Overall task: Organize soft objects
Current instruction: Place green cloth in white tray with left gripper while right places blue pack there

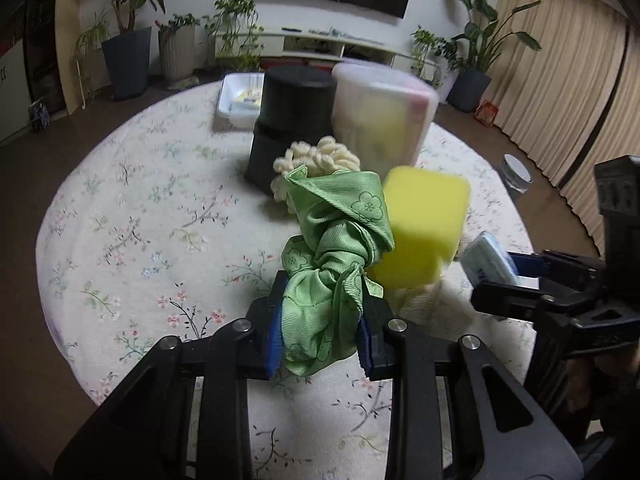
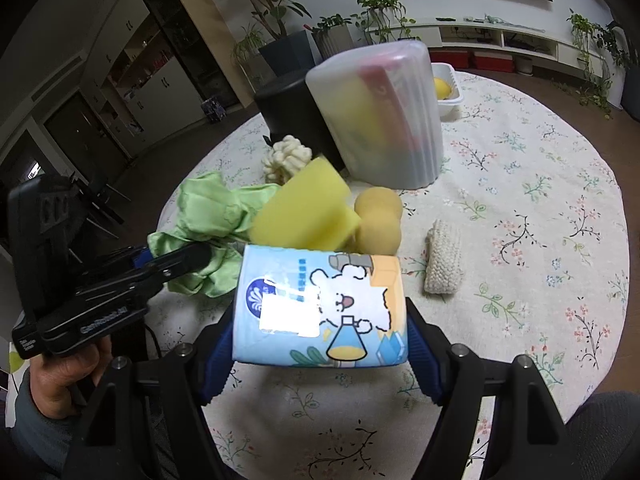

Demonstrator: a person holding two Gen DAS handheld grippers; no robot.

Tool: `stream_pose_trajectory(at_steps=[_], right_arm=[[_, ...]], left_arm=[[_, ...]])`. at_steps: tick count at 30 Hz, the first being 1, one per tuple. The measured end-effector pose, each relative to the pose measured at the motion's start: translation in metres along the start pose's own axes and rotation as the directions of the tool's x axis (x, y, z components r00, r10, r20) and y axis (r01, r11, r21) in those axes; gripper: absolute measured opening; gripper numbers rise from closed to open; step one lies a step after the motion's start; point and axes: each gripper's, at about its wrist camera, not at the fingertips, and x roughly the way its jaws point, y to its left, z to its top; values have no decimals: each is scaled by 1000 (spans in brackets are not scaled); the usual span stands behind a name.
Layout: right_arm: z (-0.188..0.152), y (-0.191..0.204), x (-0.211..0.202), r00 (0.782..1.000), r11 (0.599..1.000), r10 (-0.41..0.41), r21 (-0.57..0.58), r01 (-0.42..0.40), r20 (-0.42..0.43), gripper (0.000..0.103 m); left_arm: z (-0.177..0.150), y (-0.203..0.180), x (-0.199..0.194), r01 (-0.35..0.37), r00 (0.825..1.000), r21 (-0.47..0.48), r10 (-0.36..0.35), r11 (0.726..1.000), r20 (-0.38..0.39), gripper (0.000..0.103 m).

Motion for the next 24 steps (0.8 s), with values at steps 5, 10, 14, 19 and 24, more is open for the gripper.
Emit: stream_pose_trajectory(at_steps=[5,10,14,19,24], right_arm=[[0,4,-5,1000,1000,-2,-11,3,12,76],[-2,5,-3,1000,1000,-15,-23,15,5,76],[-2,5,-7,1000,999,-21,-28,21,10,76],[-3,3,-12,999,999,-28,-29,28,16,76],[-5,0,-18,999,999,-36,-29,36,13,76]], left_arm=[[-5,2,-11,-12,1000,-10,12,1000,-1,27],[-13,2,-18,-15,1000,-20,15,1000,-7,27],[-16,-1,-27,-4,1000,-15,4,1000,-4,27],[-17,-1,-33,-4,1000,-15,4,1000,-5,27],[-15,4,-45,7,1000,-21,-7,1000,5,27]])
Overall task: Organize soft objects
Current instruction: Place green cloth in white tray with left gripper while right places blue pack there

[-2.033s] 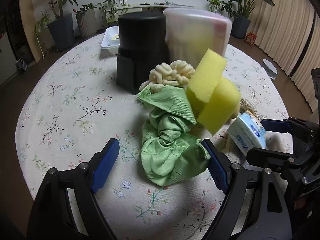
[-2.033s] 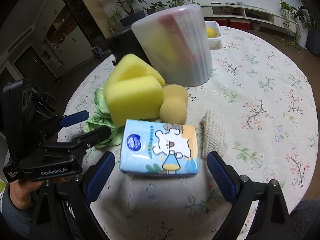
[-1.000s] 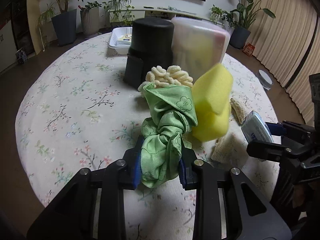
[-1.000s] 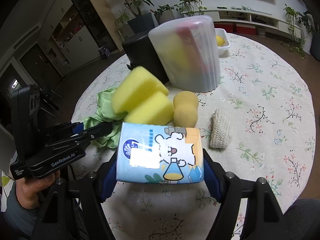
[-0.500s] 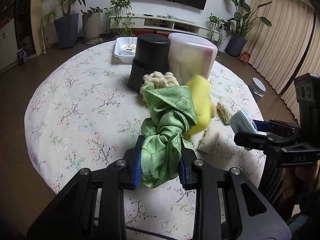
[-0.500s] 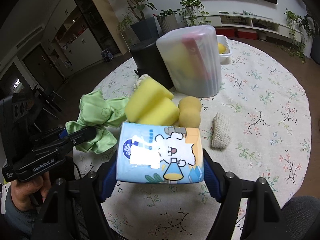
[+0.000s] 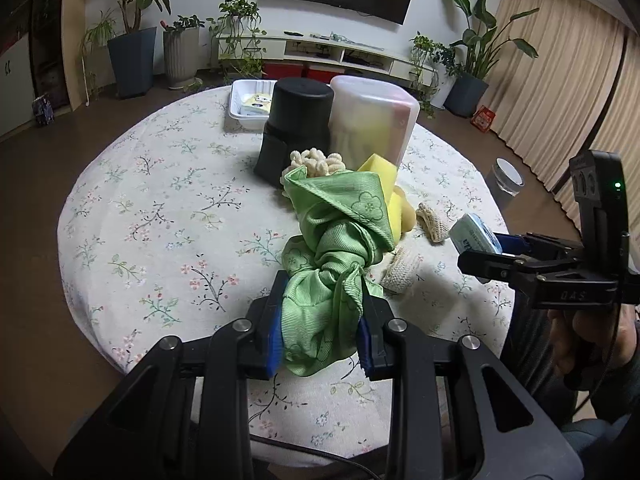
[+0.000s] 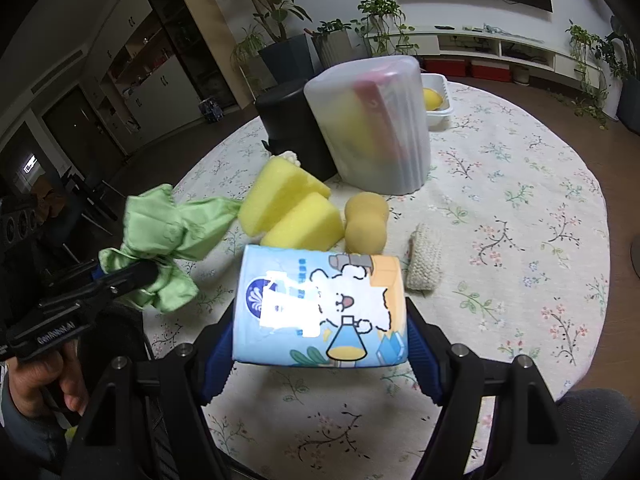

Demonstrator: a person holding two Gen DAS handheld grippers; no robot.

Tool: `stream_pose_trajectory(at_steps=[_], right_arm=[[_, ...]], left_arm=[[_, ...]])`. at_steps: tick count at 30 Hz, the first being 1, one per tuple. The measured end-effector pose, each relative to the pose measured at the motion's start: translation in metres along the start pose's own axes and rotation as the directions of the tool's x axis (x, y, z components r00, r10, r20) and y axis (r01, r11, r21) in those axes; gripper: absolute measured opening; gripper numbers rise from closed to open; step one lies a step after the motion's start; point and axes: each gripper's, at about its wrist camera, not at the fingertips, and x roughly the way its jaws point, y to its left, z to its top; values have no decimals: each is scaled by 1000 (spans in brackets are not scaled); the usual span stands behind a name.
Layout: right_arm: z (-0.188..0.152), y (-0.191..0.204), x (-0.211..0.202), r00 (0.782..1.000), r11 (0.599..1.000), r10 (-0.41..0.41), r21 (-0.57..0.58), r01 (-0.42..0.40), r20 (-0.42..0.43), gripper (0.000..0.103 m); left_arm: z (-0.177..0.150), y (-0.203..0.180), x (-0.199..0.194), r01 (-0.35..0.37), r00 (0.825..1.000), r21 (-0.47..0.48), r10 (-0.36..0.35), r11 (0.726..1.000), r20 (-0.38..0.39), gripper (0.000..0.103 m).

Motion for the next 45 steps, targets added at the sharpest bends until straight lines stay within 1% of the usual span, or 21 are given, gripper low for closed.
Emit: stream_pose_trajectory(at_steps=[7,11,13,16,19,23,25,27,30,33,34,36,40,42,45], right_arm=[[8,-14,-16,1000,1000,-24,5,24,16,76],[19,-25,-26,999,999,-42,-1,42,29,76],[28,-34,-32,997,998,-60,-6,61,42,76],[47,-48,-40,994,996,-89,-12,90,64,76],[78,-67,-46,989,992,-117,-29,120,91,76],[125,-86,-41,981,983,-152,-89,163,119,76],[151,-98,-30,979,977,-166,-112,179,121,76],[180,-111,-15,981,978,-157,-123,171,113,76],[224,-124,17,983,971,-159,-165,172,88,76],[258,-130,48,987,965,-147,-209,157,61,76],[271,-131,64,989,963,-139,-227,145,43,76],[285,-132,83,992,959,-122,-253,125,29,76],[309,-125,131,994,943,-106,-320,93,-23,76],[315,-123,150,994,937,-104,-338,82,-46,76],[318,-120,179,989,924,-117,-375,77,-86,76]], left_arm=[[11,13,-11,0,1000,-15,0,1000,21,27],[26,25,-15,-13,999,-13,13,1000,39,27],[38,34,-16,-27,998,-5,27,1000,52,27],[62,46,-17,-47,996,10,46,999,79,27],[96,61,-11,-64,993,26,61,998,97,27],[150,73,19,-59,995,96,51,994,83,27],[180,79,43,-50,997,135,41,990,68,27],[206,86,66,-47,997,163,37,985,64,27],[237,89,92,-27,998,196,14,980,64,27],[267,90,129,-25,999,246,12,969,52,27],[272,90,137,-21,999,250,10,968,48,27],[284,93,168,1,1000,258,-4,966,11,27],[293,97,218,6,999,280,5,960,-39,27],[295,98,233,17,999,280,-2,960,-53,27],[294,90,255,43,995,310,-14,950,-94,27]])
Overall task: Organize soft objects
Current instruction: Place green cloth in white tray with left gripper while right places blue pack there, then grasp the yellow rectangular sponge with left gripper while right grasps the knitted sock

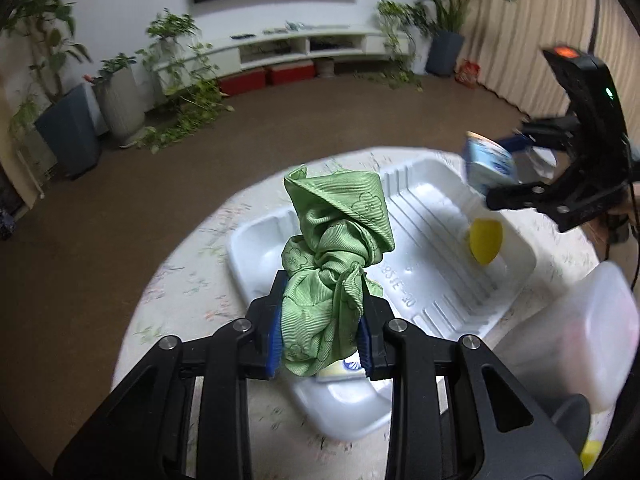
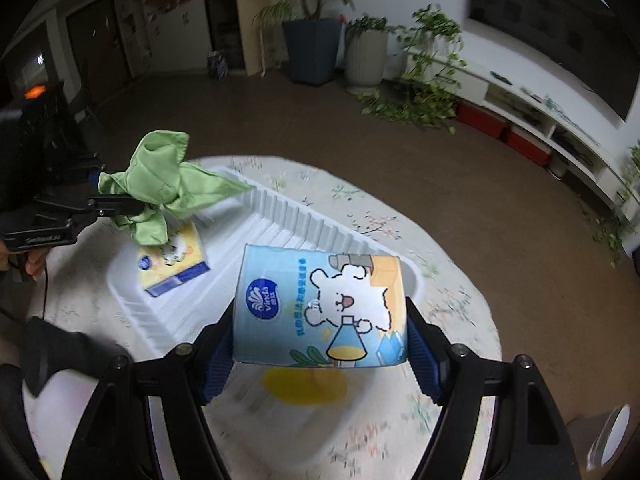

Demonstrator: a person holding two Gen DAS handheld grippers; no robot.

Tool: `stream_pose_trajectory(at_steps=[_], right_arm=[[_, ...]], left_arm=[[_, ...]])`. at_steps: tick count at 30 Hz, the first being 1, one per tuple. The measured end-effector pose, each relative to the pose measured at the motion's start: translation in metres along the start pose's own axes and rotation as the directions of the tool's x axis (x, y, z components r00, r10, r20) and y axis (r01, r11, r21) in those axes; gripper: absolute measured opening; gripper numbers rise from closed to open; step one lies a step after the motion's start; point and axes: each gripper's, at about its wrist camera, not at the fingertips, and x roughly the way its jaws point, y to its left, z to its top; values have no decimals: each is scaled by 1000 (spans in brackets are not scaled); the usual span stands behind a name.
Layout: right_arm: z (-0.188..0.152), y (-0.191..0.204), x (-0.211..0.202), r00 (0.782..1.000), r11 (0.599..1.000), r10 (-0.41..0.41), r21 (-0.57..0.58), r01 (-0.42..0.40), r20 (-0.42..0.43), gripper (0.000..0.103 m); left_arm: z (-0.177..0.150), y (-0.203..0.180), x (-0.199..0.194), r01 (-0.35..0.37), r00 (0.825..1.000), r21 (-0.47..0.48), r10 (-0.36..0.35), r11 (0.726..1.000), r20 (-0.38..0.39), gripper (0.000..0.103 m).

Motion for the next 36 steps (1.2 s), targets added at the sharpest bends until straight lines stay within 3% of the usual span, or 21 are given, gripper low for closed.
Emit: stream_pose_trajectory(at_steps=[3,10,14,17,20,30,36], right_arm=[[5,0,24,999,1000,2,-21,-2,-34,76],[1,-1,53,997,999,-13,-34,11,-70,76],[-4,-3,62,996,999,-35,-29,33,-85,77],[-8,0,65,994,998,-58,-45,54,-91,77],[-10,-1,62,995,998,-58,-36,55,-81,85],[-19,-11,10,999,999,-31,30,30,23,93],[-52,-8,-64,990,993,-15,114,-1,140,94]], left_arm=[[-2,-11,23,-16,999,54,18,998,-50,27],[-2,-17,36,-32,997,50,35,998,-64,33],[-3,-19,40,-40,996,55,45,998,-79,51],[-6,-21,42,-46,995,68,52,997,-90,58],[-9,-17,39,-46,995,49,50,998,-84,66],[-20,10,-16,-19,1000,-76,19,997,9,80],[-52,6,-69,-5,997,-136,16,991,77,85]])
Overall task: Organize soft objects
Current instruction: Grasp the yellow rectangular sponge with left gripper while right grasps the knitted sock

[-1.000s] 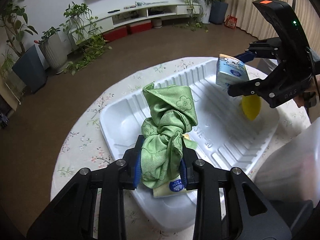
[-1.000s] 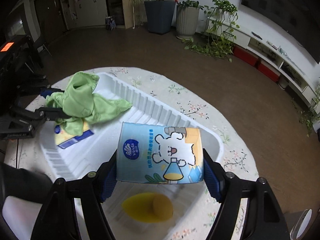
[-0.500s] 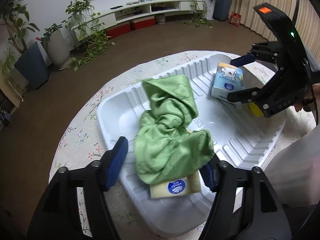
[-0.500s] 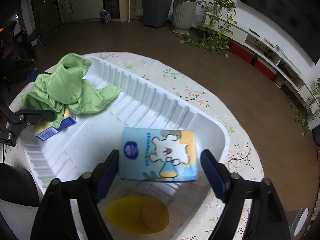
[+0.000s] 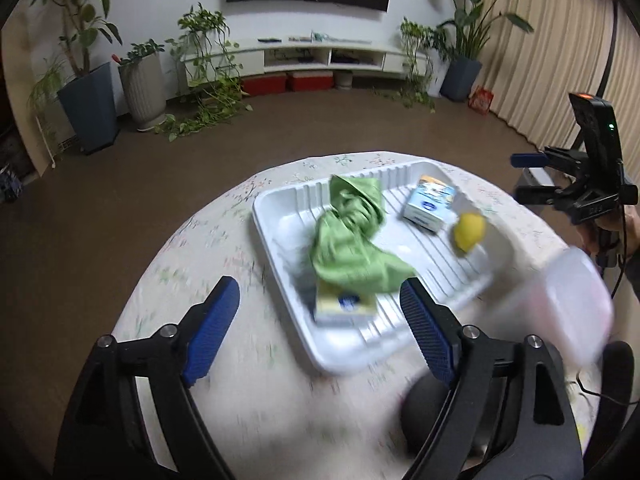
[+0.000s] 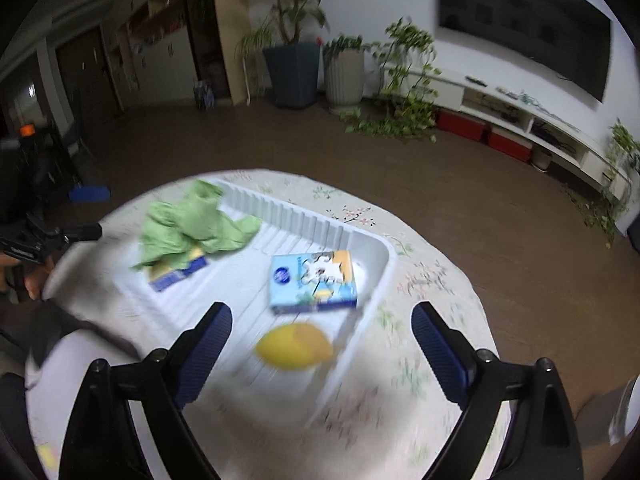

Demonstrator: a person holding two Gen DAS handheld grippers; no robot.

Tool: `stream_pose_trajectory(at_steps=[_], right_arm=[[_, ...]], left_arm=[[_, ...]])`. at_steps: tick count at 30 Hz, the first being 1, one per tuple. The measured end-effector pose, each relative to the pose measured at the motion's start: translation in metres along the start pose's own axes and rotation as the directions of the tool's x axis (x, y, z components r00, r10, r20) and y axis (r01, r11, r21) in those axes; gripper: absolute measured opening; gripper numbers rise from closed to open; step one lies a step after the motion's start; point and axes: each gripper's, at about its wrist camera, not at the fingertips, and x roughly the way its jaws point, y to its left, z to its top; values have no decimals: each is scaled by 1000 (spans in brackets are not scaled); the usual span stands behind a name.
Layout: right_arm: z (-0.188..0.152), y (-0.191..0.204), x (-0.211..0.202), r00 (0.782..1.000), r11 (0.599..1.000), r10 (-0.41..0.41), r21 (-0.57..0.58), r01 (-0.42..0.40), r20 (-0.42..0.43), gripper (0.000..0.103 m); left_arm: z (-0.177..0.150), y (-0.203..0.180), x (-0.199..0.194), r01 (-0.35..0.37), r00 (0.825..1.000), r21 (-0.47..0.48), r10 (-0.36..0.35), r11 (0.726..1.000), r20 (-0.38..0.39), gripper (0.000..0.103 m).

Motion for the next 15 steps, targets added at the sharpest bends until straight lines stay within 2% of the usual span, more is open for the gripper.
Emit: stream_pose_trajectory(at_steps=[2,5,8,13,15], right_arm=[[-18,7,-28,1000,1000,-6,0,6,31,95],[-53,25,-66,998,1000,-29,-2,29,58,95],[-95,45,-96,998,999,-6,44,3,64,97],[-161,82,-117,1000,992,4,127,-7,22,97],[-184,100,-119,1000,987,7,158,-8,12,97]], left_arm=[[-19,-6,-24,-1,1000,-7,1,1000,16,91],[-52,-21,-53,25,999,-31,-24,999,25,91],[-90,-51,-78,30,999,-29,-29,999,22,91],[-140,-106,-107,53,998,-15,-53,998,23,91],[-157,-132,-113,36,999,-12,-36,999,28,91]])
